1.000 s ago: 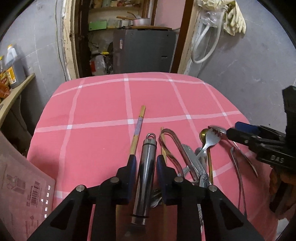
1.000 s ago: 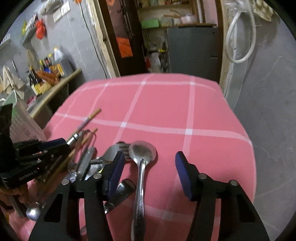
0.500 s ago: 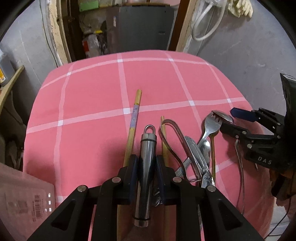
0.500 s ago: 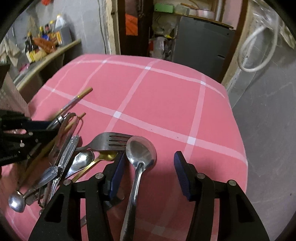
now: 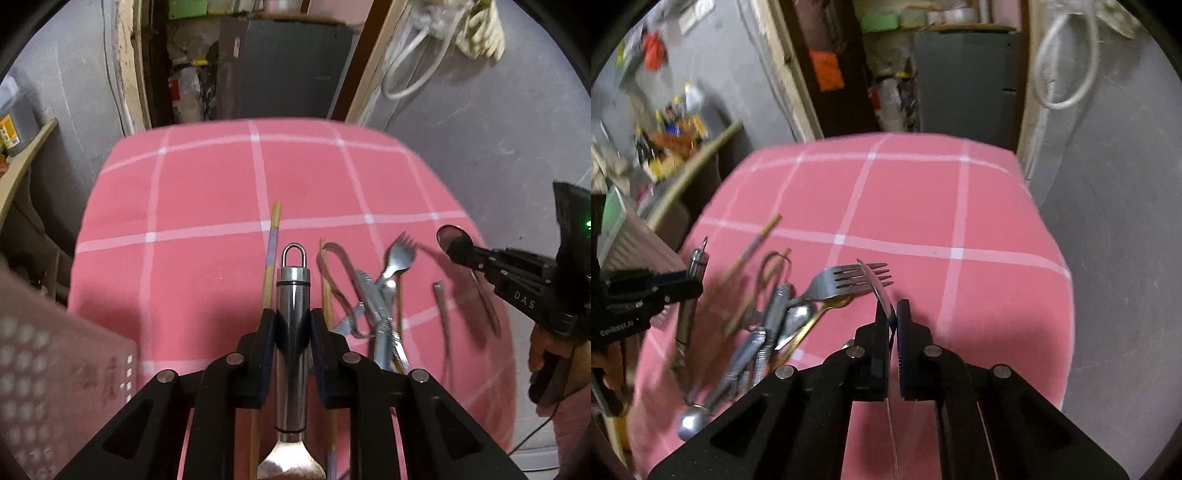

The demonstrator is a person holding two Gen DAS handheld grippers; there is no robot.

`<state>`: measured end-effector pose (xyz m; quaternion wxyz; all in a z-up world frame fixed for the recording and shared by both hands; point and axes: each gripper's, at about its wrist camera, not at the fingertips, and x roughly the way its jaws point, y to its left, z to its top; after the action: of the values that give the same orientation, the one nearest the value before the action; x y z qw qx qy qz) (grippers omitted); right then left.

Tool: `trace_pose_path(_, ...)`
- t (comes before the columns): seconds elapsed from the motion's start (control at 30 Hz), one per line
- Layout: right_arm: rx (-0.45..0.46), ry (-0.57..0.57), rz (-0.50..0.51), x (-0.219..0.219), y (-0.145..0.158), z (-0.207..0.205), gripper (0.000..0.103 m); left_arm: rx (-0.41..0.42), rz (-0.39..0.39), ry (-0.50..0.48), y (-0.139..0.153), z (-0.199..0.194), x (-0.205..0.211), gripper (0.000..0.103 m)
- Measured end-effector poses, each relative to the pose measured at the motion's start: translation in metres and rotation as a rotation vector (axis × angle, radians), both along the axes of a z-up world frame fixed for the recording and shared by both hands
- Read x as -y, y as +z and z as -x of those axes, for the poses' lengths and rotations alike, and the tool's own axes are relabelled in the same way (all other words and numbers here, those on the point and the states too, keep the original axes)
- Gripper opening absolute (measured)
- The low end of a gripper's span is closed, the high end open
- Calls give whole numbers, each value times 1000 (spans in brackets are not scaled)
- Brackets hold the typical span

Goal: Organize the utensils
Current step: 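Carry the peeler and knife into the white holder and open both tools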

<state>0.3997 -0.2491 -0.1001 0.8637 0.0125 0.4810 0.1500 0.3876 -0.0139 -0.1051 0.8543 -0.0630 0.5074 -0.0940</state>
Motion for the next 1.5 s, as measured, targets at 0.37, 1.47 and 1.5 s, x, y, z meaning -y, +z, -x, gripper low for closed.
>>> trace_pose_path(0.37, 170, -93, -327, 4, 61, 68, 4, 161, 40, -33, 66, 64, -21, 18)
trace_pose_path(1.47, 422, 156, -754, -255, 83, 29, 4, 653, -28, 155, 204, 121, -171, 18)
trace_pose_path(1.5, 424, 153, -756, -254, 82, 27, 4, 655, -14, 157, 205, 121, -171, 18)
